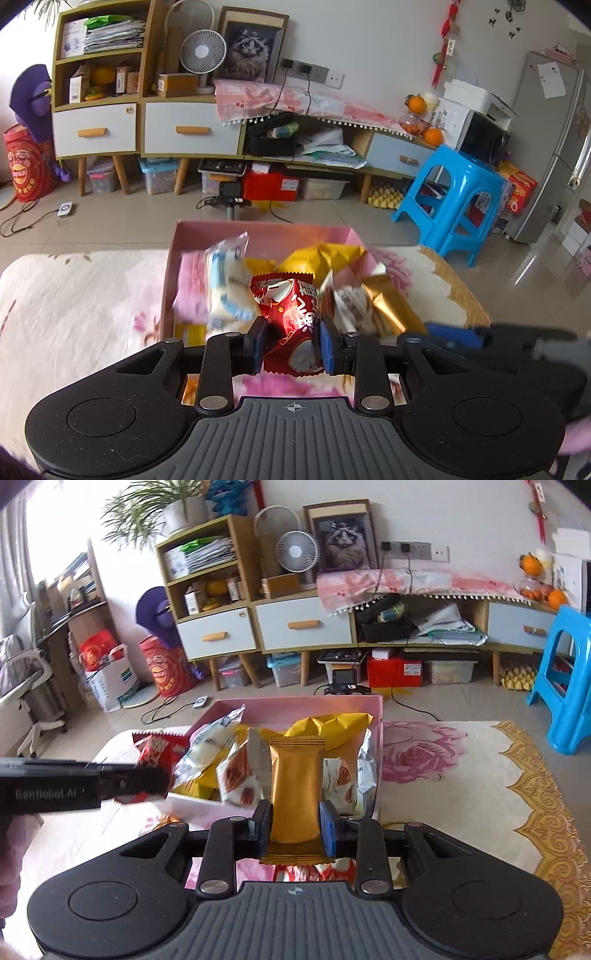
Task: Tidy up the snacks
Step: 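Carry the red packet and gold bar into the pink box and open both tools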
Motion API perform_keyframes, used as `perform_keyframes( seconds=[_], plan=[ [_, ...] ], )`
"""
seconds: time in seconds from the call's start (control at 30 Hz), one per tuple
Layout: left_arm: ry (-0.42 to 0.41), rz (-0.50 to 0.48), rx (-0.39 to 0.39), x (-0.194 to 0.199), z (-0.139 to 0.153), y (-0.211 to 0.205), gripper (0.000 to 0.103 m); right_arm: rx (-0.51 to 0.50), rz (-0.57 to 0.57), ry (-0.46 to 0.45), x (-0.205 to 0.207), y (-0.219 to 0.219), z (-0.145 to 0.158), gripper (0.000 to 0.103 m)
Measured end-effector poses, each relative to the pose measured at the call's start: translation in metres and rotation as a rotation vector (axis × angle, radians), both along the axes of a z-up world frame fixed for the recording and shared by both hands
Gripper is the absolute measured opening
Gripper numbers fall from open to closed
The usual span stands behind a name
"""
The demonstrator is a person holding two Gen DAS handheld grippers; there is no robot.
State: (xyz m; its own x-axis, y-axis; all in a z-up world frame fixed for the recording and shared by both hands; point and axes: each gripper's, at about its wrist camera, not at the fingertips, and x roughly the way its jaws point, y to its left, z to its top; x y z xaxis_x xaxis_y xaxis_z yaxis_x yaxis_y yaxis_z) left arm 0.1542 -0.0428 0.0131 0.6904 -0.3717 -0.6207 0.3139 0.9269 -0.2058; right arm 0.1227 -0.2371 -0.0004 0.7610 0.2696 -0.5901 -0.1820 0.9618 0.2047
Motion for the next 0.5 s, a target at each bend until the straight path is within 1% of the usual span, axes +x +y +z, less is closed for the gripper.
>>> perform_keyframes(
  seconds=[0.13, 0.23, 0.4, 0.5],
  plan=[
    [0.008, -0.005, 0.025, 0.024, -0.002, -0.012, 0.027, 0.016, -0.037, 0.008, 0.013, -0.004, -0.006, 0.019],
    [0.021, 0.003, 0.035, 0.04, -0.006, -0.02, 0.027, 0.059, -0.062, 0.005, 0.021, -0.011, -0.007, 0.019],
    [0.037, 0.021, 0.059, 0.063, -0.012, -0.029, 0.027, 0.117, -0.088, 0.021, 0.033, -0.016, -0.014, 0.019],
    [0.036, 0.026, 0.076, 0.073, -0.015, -0.034, 0.027, 0.13, -0.084, 0.033, 0.038, -0.014, -0.018, 0.019]
  ],
)
